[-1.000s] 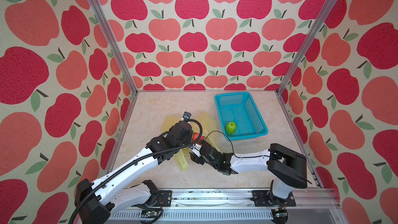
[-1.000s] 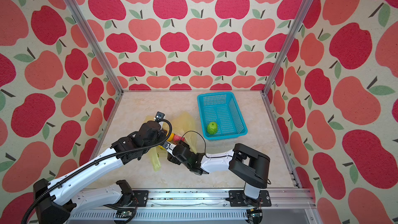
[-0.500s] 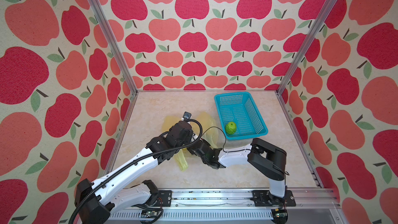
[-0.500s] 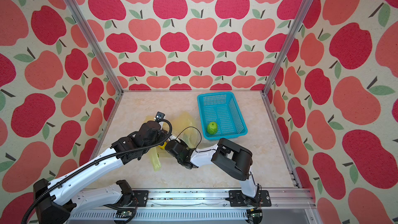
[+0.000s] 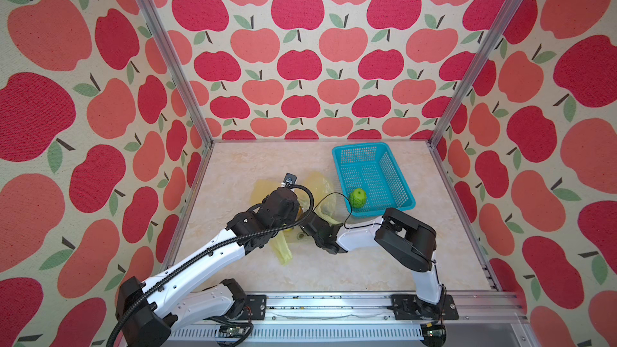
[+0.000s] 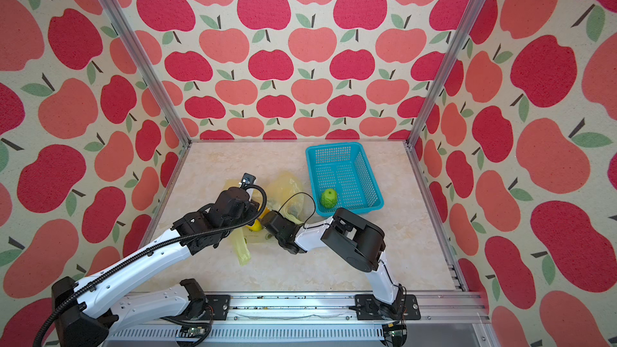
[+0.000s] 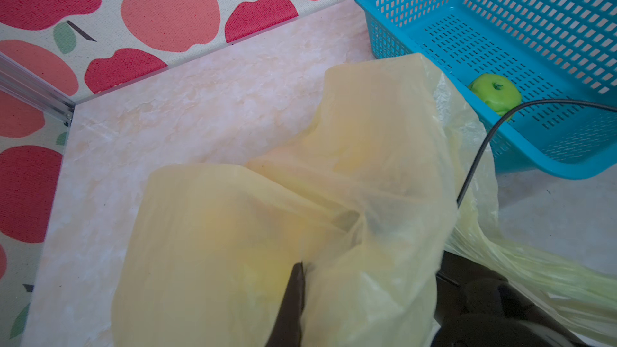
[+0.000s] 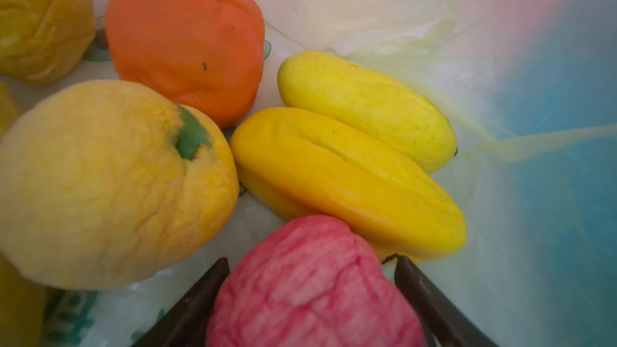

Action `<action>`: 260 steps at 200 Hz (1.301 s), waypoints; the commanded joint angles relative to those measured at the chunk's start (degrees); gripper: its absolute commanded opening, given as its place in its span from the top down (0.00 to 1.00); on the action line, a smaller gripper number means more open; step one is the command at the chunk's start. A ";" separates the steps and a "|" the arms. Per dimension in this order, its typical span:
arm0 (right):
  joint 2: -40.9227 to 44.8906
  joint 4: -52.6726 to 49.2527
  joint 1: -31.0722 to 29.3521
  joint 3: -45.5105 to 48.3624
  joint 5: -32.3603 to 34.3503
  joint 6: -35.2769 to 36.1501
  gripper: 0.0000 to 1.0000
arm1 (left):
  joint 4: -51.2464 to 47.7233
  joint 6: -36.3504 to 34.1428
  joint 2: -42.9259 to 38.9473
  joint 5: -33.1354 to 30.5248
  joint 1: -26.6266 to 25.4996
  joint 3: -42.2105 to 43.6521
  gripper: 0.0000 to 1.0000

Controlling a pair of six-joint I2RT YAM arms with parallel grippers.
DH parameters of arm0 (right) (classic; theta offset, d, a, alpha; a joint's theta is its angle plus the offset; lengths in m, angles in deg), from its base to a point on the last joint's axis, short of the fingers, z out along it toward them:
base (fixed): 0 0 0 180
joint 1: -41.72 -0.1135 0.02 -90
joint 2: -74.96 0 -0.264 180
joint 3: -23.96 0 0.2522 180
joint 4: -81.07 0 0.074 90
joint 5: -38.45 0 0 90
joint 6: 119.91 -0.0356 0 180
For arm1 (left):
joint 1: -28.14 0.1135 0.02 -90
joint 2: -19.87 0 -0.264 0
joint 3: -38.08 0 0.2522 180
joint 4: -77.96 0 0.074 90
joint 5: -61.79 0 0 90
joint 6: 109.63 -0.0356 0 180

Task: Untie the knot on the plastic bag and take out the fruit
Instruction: 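Reach the right gripper back into the bag and grasp the pink apple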

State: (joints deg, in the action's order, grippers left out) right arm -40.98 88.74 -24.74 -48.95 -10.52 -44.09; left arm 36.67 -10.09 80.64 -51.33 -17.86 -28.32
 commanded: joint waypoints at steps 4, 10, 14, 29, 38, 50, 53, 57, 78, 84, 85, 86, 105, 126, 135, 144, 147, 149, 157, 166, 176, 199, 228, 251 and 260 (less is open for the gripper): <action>2.14 1.10 -0.33 0.76 -2.86 -0.28 0.32 | 0.06 -0.22 -0.04 0.31 0.11 0.22 1.00; 2.74 1.47 -0.42 1.16 -3.22 -0.05 0.33 | 0.02 -0.22 -0.08 0.34 0.07 0.17 1.00; 3.09 1.65 -0.58 1.42 -3.39 0.07 0.35 | -0.01 -0.22 -0.10 0.29 0.11 0.22 1.00; 4.56 2.44 -1.23 2.25 -3.91 1.05 0.39 | 0.10 -0.22 0.00 0.30 0.11 0.25 1.00; 5.50 3.10 -1.84 2.81 -3.94 1.93 0.40 | 0.04 -0.22 -0.04 0.23 0.12 0.19 1.00; 6.86 4.37 -2.10 3.63 -3.81 3.50 0.42 | -0.02 -0.22 0.05 0.25 0.12 0.23 1.00; 7.24 4.68 -3.82 3.83 -3.63 3.94 0.42 | 0.05 -0.22 0.11 0.23 0.12 0.20 1.00; 7.70 5.01 -4.49 4.13 -3.41 4.52 0.43 | -0.01 -0.22 0.02 0.26 0.12 0.17 1.00; 10.24 8.22 -7.06 5.80 -2.35 8.44 0.45 | 0.05 -0.22 -0.04 0.24 0.10 0.19 1.00; 10.96 9.33 -7.78 6.45 -2.29 9.44 0.46 | 0.05 -0.22 -0.04 0.23 0.11 0.18 1.00; 11.07 9.55 -7.84 6.57 -2.29 9.61 0.46 | 0.03 -0.22 -0.04 0.25 0.07 0.18 1.00; 11.21 9.75 -7.96 6.71 -2.24 9.69 0.46 | 0.07 -0.22 -0.04 0.21 0.05 0.26 1.00; 13.21 13.38 -9.37 9.15 -2.74 11.97 0.49 | -0.05 -0.22 -0.04 0.22 0.12 0.24 1.00; 15.43 15.42 -9.75 11.40 -3.84 12.42 0.53 | -0.04 -0.14 -0.17 0.26 0.06 0.28 1.00; 16.43 16.48 -9.83 12.53 -4.91 12.46 0.55 | 0.06 -0.14 -0.22 0.11 0.11 0.28 1.00; 17.47 18.10 -9.88 14.05 -6.02 12.59 0.55 | 0.10 -0.05 -0.29 0.17 0.12 0.35 1.00; 17.77 18.67 -9.93 14.55 -6.37 12.67 0.55 | 0.08 -0.05 -0.36 0.15 0.12 0.35 1.00; 18.05 18.98 -9.92 14.87 -6.60 12.68 0.56 | 0.10 -0.05 -0.36 0.17 0.08 0.37 1.00; 19.06 20.49 -10.06 16.27 -7.37 12.90 0.56 | 0.06 -0.05 -0.39 0.17 0.12 0.37 1.00; 20.25 21.90 -10.14 17.76 -8.08 13.03 0.56 | 0.10 -0.05 -0.30 0.16 0.12 0.29 1.00; 21.75 23.45 -10.19 19.43 -8.98 13.33 0.56 | 0.02 -0.05 -0.30 0.17 0.09 0.39 1.00; 24.23 26.35 -10.18 22.35 -10.11 14.16 0.56 | 0.09 -0.05 -0.21 0.17 0.12 0.28 1.00; 21.39 26.65 -10.17 21.24 -7.03 14.62 0.63 | 0.10 0.04 -0.21 0.32 0.12 0.35 1.00; 20.62 27.47 -10.18 21.39 -8.80 14.09 0.62 | 0.04 0.04 -0.21 0.03 0.05 0.37 1.00; 21.50 27.88 -10.18 22.05 -10.48 14.04 0.62 | 0.06 0.04 -0.15 0.05 0.10 0.35 1.00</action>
State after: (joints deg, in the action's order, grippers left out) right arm -19.80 113.94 -34.68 -27.34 -18.80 -30.71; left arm 36.96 -10.09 80.62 -50.89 -17.90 -28.32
